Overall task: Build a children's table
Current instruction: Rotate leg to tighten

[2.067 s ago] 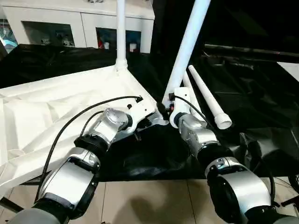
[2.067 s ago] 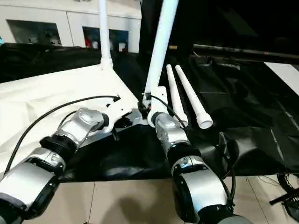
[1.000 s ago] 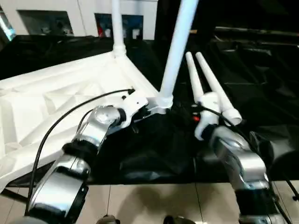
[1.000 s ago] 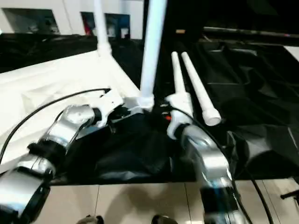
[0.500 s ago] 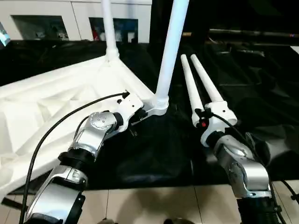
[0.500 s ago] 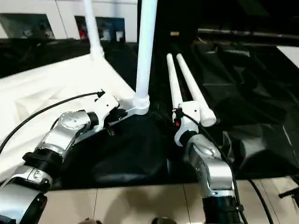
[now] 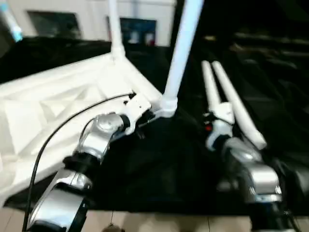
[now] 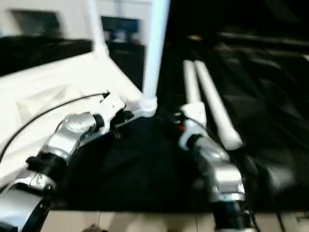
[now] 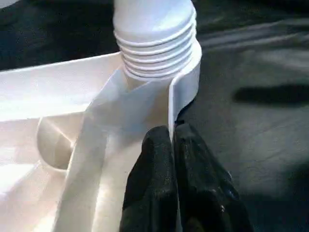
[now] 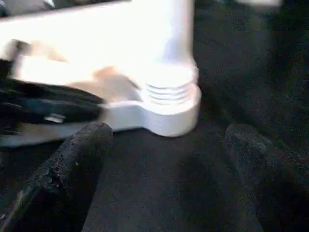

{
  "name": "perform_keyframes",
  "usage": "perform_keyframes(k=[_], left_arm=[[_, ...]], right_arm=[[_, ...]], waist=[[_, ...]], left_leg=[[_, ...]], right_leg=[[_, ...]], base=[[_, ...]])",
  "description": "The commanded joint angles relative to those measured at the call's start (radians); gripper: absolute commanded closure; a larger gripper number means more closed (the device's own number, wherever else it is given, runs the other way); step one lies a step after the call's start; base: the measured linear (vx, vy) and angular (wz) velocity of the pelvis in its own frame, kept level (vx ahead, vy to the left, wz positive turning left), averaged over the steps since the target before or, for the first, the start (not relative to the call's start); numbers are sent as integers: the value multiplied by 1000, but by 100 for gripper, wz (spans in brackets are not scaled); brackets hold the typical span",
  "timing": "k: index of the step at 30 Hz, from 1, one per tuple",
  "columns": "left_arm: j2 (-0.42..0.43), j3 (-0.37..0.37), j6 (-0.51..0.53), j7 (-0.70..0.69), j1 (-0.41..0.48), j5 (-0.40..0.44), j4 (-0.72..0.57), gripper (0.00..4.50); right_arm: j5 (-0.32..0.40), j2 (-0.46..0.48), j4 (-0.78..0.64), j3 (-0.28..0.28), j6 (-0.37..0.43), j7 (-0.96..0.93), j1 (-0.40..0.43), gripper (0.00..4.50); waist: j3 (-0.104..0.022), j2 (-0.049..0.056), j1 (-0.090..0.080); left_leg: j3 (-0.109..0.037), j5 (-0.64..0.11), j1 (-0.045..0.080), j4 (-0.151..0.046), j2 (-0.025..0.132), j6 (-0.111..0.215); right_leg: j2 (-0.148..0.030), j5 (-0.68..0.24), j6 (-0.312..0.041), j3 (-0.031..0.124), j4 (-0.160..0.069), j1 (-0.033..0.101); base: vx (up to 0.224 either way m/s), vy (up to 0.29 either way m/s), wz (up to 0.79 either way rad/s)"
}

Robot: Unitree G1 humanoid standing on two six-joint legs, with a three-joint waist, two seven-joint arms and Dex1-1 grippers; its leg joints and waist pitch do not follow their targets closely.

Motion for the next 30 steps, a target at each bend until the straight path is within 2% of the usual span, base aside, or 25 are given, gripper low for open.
perform_keyframes(k=[1, 2, 3, 4, 5, 6, 7, 8, 9, 10, 11, 12, 13, 14, 15, 17, 18, 19, 20, 21, 22, 23, 26, 28, 30], left_arm=[[-17, 15, -4, 13, -21, -17, -38, 450], [-13, 15, -3, 12, -20, -17, -41, 450], [-10, 16, -8, 3, -16, -21, -48, 450], [-9, 16, -13, -4, -13, -26, -52, 450], [-8, 15, -14, -9, -11, -27, -55, 450], [0, 1, -11, -25, -3, -19, -64, 450], [1, 0, -11, -36, 0, -24, -67, 450], [2, 0, -11, -46, 3, -30, -70, 450], [3, 0, -14, -57, 6, -37, -73, 450], [7, -2, -26, -73, 10, -42, -77, 450], [14, -11, -30, -103, 15, -46, -82, 450], [23, -24, -38, -138, 20, -46, -87, 450], [30, -35, -47, -167, 24, -46, -90, 450], [36, -46, -53, -211, 31, -48, -98, 450], [36, -46, -53, -211, 31, -48, -98, 450], [46, -61, -56, -245, 36, -50, -102, 450], [71, -94, -82, -299, 40, -42, -101, 450], [73, -96, -84, -302, 40, -41, -101, 450], [81, -105, -89, -314, 41, -37, -101, 450], [89, -115, -98, -335, 39, -36, -97, 450], [92, -116, -96, -343, 38, -38, -96, 450], [95, -116, -100, -355, 37, -36, -94, 450], [105, -118, -103, -393, 35, -35, -93, 450], [111, -122, -102, -409, 35, -34, -97, 450], [119, -132, -102, -425, 36, -40, -105, 450]], right_arm=[[12, -23, 2, -50, 8, -13, 12, 28], [12, -23, 5, -50, 7, -13, 12, 28], [12, -29, 6, -45, 7, -8, 12, 28], [12, -32, 5, -44, 7, -5, 13, 28], [13, -34, 4, -43, 7, -3, 13, 28], [12, -41, 2, -39, 9, 6, 17, 28], [12, -44, 2, -36, 9, 9, 17, 28], [13, -47, 2, -34, 8, 11, 18, 28], [11, -52, 1, -29, 8, 17, 18, 28], [7, -59, 0, -22, 6, 27, 19, 28], [4, -72, -1, -13, -4, 48, 21, 28], [4, -88, -3, -5, -11, 74, 24, 28], [12, -99, -3, -1, -15, 99, 26, 13], [26, -120, -3, 3, -23, 142, 29, 13], [26, -120, -3, 3, -23, 142, 29, 13], [31, -144, 5, 4, -41, 185, 26, 13], [29, -185, 24, 15, -65, 250, 17, 13], [29, -188, 25, 16, -67, 254, 17, 13], [24, -201, 30, 23, -77, 271, 15, 13], [15, -227, 44, 39, -94, 306, 9, 13], [11, -241, 50, 51, -104, 328, 7, 13], [10, -259, 57, 64, -113, 358, 3, 13], [-3, -298, 74, 102, -127, 425, -10, 13], [-29, -310, 95, 117, -142, 429, -23, 13], [-77, -314, 149, 133, -177, 412, -53, 13]], waist=[[-83, 2, -46], [-72, -31, -25], [-61, -93, 24], [-96, -75, 55], [-82, -67, 64], [-70, -55, 69], [-80, -34, 72], [-85, -4, 75], [-97, 33, 53], [-100, 46, 22], [-89, 35, 8], [-83, 7, 16], [-71, -8, 27], [-64, -7, 52], [-60, -4, 66], [-54, 1, 66], [-48, 10, 60], [-48, 8, 62], [-43, 7, 63], [-42, 6, 65], [-41, 3, 70], [-42, 2, 72], [-45, 0, 75], [-46, -5, 73], [-48, -4, 71]], left_leg=[[-105, 599, 181, -61, 179, 467], [-37, 380, 136, -60, 93, 293], [75, 93, -30, 36, -68, 173], [85, 24, -85, 101, -83, 138], [81, 44, -94, 110, -64, 86], [90, 190, -98, 81, -42, -60], [87, 302, -110, 18, -15, -57], [79, 361, -105, -21, 14, -32], [21, 528, -47, -14, 132, 104], [-44, 753, 22, -4, 207, 222], [-84, 1025, 68, 3, 227, 318], [-35, 890, 13, -2, 139, 238], [10, 706, -29, -7, 88, 189], [63, 358, -57, -19, 52, 109], [77, 144, -57, -45, 69, 19], [98, -12, -35, -66, 86, -38], [118, -169, -25, -86, 106, -93], [123, -207, -26, -89, 110, -108], [135, -261, -22, -93, 112, -133], [139, -278, -20, -93, 112, -141], [147, -297, -18, -91, 113, -155], [148, -293, -20, -91, 114, -157], [150, -257, -30, -93, 116, -153], [151, -246, -31, -93, 116, -150], [152, -239, -30, -92, 115, -149]], right_leg=[[-40, -28, 23, 79, 2, -115], [-59, 122, -23, 130, -87, -69], [-62, 130, 21, 223, -171, 128], [-89, 274, 16, 256, -156, 203], [-101, 434, 37, 249, -149, 186], [-81, 991, 33, 186, -104, 162], [-63, 1178, 15, 144, -69, 157], [-61, 1197, 12, 126, -60, 143], [-34, 1025, 27, 87, -1, 77], [-52, 738, 21, 90, 28, -1], [-95, 319, 16, 149, -27, -71], [-89, 334, 2, 161, -80, -41], [-80, 348, -15, 159, -117, -9], [-98, 248, -78, 142, -145, 28], [-102, 147, -151, 128, -152, 51], [-83, 57, -222, 115, -158, 37], [-71, -38, -266, 106, -165, 26], [-72, -69, -262, 106, -168, 25], [-72, -130, -248, 109, -173, 16], [-74, -162, -238, 111, -177, 13], [-81, -243, -213, 115, -186, 8], [-82, -260, -203, 115, -188, 10], [-82, -264, -182, 113, -187, 11], [-79, -255, -185, 111, -185, 7], [-81, -246, -195, 112, -185, 4]], base=[[8, -170, 1], [-66, -194, -3], [-66, -194, -3], [18, -125, 22], [113, -56, 22], [113, -56, 22], [0, 0, 0], [-124, 54, -2], [-124, 54, -2], [-82, -1, -6], [-57, 12, -12], [-57, 12, -12], [-103, 119, -3], [-106, 98, -4], [-106, 98, -4], [-87, -2, 8], [-83, -20, 12], [-79, -9, 8], [-72, -4, 5], [-72, -4, 5], [-67, -6, 5], [-57, -3, 1], [-19, -1, 0], [0, 0, 0], [0, 0, 0]])
